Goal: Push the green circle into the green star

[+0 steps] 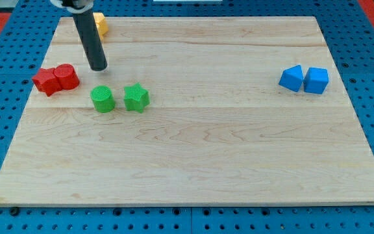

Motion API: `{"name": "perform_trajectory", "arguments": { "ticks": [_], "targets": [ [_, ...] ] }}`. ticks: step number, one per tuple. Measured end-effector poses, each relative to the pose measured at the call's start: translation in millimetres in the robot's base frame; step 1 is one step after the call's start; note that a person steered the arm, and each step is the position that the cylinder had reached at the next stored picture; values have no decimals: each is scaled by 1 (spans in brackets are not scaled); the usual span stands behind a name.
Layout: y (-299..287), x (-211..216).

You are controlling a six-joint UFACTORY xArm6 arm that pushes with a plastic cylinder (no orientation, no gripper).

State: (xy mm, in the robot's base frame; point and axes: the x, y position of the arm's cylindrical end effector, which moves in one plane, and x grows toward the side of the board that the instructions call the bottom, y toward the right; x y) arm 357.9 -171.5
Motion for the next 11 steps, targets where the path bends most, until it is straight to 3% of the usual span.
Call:
{"name": "perform_trajectory", "arguments": {
  "ticks": [3,6,8,10,11],
  "targets": [
    [-44,79],
    [72,74],
    [87,96],
    [39,114],
    [-56,137]
  ]
}}
